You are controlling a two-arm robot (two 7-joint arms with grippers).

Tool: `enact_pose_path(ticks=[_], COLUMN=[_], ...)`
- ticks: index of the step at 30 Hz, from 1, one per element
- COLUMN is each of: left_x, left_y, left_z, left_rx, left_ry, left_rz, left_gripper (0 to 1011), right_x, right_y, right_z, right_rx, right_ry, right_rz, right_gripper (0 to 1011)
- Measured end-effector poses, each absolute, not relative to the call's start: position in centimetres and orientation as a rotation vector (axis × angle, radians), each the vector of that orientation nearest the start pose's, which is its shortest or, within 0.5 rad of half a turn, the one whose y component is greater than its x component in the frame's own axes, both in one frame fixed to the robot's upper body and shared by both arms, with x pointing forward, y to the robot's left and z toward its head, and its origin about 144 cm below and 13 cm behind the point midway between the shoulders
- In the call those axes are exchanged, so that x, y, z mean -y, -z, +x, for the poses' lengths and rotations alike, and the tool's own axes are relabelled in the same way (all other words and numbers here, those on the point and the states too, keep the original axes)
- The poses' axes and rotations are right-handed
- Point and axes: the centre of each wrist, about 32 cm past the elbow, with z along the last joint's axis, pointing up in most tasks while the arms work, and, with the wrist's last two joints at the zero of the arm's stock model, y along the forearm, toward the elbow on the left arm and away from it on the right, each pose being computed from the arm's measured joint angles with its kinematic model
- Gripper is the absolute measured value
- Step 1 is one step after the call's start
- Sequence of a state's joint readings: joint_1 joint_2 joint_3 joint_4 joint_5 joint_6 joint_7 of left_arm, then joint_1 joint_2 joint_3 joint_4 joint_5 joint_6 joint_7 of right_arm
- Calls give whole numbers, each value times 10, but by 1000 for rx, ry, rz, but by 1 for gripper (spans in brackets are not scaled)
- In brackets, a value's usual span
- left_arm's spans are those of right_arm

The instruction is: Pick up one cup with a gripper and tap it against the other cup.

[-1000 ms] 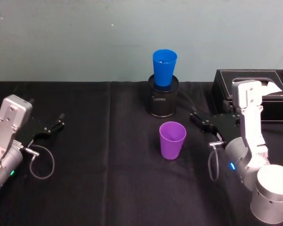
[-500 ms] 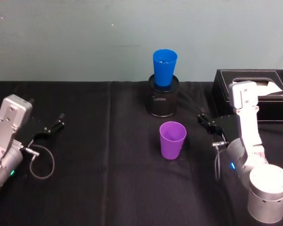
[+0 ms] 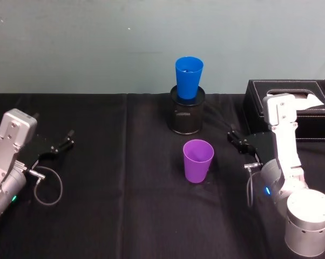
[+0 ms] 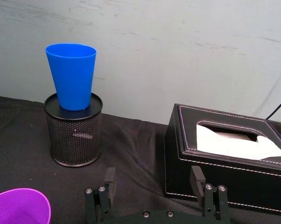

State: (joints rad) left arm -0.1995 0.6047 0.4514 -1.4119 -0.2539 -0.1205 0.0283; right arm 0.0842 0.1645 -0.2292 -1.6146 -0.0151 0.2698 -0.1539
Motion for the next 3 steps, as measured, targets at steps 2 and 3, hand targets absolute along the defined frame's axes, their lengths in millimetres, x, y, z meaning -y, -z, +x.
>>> enact_pose_path(ticks=[2, 3], left_x=[-310, -310], left_y=[-1140, -1140], left_z=[489, 489], left_rx=[285, 285], left_ry=[-1248, -1248], left_rz=[304, 304], left_gripper=[1000, 1000], right_x=[201, 201], right_y=[-1173, -1173], right_z=[474, 474], right_rx=[64, 64], right_ry=[1516, 1516], right_rz=[-284, -284], right_gripper=[1003, 1003])
